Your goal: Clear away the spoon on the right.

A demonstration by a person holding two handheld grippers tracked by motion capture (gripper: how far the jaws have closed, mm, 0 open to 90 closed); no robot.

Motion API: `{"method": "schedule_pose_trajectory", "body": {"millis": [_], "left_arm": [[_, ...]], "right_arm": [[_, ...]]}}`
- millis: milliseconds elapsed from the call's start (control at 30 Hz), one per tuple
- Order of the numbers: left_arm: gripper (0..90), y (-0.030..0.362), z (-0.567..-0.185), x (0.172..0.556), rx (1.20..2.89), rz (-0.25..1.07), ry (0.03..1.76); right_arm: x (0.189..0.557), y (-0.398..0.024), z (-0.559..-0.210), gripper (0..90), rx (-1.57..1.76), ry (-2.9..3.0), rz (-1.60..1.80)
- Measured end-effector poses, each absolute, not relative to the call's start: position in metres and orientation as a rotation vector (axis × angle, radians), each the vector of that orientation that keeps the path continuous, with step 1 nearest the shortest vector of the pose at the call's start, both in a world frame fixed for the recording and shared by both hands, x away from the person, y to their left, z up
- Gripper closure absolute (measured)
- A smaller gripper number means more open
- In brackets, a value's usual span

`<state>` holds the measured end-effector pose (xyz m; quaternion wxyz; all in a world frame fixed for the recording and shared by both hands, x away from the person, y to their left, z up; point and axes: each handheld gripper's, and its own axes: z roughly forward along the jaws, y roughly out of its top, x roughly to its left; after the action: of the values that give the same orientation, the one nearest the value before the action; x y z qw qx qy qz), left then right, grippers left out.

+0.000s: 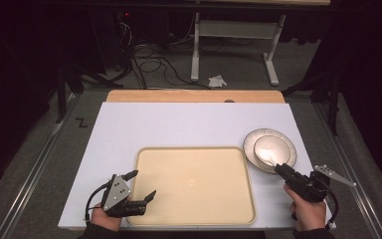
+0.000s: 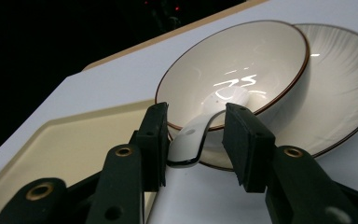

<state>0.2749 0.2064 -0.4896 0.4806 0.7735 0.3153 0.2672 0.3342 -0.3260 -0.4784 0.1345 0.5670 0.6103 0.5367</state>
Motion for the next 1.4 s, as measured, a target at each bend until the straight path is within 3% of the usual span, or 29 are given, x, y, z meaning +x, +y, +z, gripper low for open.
{"method": "schedule_pose_trajectory", "body": {"millis": [467,667,1400], "left_arm": [[15.9,0.2068,-0.4893,0.2747,1.885,0.652,0.771],[15.9,0.2068,-0.4894,0.2748,1.883,0.652,0.771],[15.9,0.2075,-0.4888,0.2742,1.879,0.659,0.772]], "right_arm": [[0.3345,-0.3243,-0.4785,81.1,1.641,1.798,1.507],[0.3345,-0.3254,-0.4785,85.2,1.625,1.804,1.491],[0.3342,-0.3233,-0.4760,87.3,1.492,1.865,1.403]]}}
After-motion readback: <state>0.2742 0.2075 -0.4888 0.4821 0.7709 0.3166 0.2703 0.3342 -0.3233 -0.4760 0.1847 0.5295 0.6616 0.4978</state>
